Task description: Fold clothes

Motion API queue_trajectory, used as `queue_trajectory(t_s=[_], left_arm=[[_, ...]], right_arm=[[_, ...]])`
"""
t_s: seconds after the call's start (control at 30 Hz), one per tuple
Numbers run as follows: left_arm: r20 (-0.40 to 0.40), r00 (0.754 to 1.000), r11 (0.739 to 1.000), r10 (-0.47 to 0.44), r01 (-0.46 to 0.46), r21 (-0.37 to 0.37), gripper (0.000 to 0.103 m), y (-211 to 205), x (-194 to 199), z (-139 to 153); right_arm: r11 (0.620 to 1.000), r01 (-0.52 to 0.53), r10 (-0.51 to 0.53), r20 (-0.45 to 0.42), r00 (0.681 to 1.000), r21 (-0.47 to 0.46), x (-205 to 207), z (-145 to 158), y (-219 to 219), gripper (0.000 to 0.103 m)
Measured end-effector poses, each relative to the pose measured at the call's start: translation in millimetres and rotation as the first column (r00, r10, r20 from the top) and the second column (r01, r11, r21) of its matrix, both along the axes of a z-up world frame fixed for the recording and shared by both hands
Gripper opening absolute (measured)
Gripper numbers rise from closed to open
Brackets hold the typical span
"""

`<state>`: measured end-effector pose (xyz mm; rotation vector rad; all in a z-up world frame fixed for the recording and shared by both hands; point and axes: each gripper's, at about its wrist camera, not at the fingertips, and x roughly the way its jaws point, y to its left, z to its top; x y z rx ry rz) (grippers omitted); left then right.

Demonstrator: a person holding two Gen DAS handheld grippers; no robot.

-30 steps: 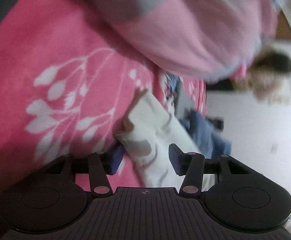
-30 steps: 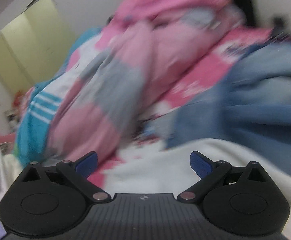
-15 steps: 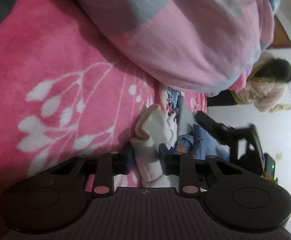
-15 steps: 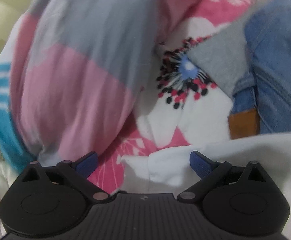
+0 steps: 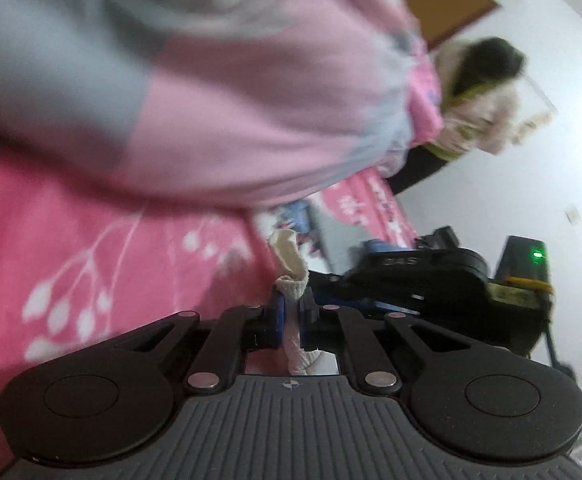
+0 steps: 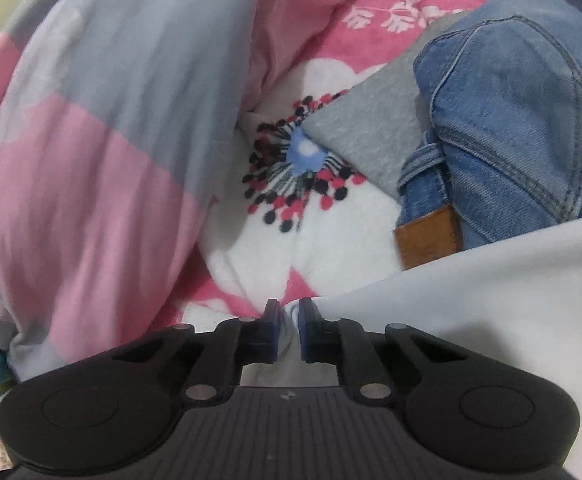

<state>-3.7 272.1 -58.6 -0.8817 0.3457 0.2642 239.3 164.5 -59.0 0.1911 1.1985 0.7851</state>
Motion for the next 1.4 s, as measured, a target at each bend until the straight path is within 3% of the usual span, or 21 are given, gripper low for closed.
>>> queue_trajectory(t_s=[0.1,0.23,0.43,0.57,0.77,0.9,1.07,1.17,1.27,1.4], left_arm=[[0.032,0.999,0.996,-0.033,0.030,0.088,0.004,-7,-2,20],[0.063,0.994,0.987,-0.085,0.075,0.144,0.004,-16,-9,41],[0.117,0.980,0.965,-0.164,0.135,0.226,0.004,-37,-21,68],[0.157,0.948,0.942,-0.278,0.237,0.239,0.004,-55,-15,87],[0.213,0.857,0.858,-0.469,0.386,0.339,0.004,-99,-22,124],[0.230,0.766,0.779,-0.601,0.496,0.385,0.004,-131,-26,144],[0.191,0.610,0.622,-0.769,0.645,0.443,0.004,-183,-34,155],[0.167,0.504,0.520,-0.847,0.723,0.455,0.004,-211,-35,153],[0.144,0.371,0.394,-0.917,0.797,0.457,0.004,-237,-35,150],[0.111,0.160,0.193,-0.981,0.858,0.475,0.004,-274,-42,144]], right_arm=[[0.997,0.018,-0.019,0.019,1.000,0.076,-4,13,-7,0.002],[0.988,0.006,-0.019,0.080,0.997,0.155,-13,41,-21,0.002],[0.968,0.037,-0.065,0.106,0.992,0.249,-21,70,-58,0.002],[0.942,0.075,-0.128,0.144,0.981,0.326,-34,97,-95,0.002],[0.902,0.132,-0.230,0.197,0.953,0.411,-64,136,-165,0.002],[0.899,0.160,-0.278,0.247,0.928,0.408,-96,155,-215,0.002],[0.886,0.213,-0.355,0.306,0.884,0.411,-141,166,-281,0.002],[0.876,0.252,-0.395,0.310,0.865,0.411,-169,167,-319,0.002],[0.853,0.312,-0.457,0.311,0.833,0.419,-200,164,-359,0.002],[0.802,0.407,-0.547,0.262,0.795,0.438,-246,150,-410,0.002]])
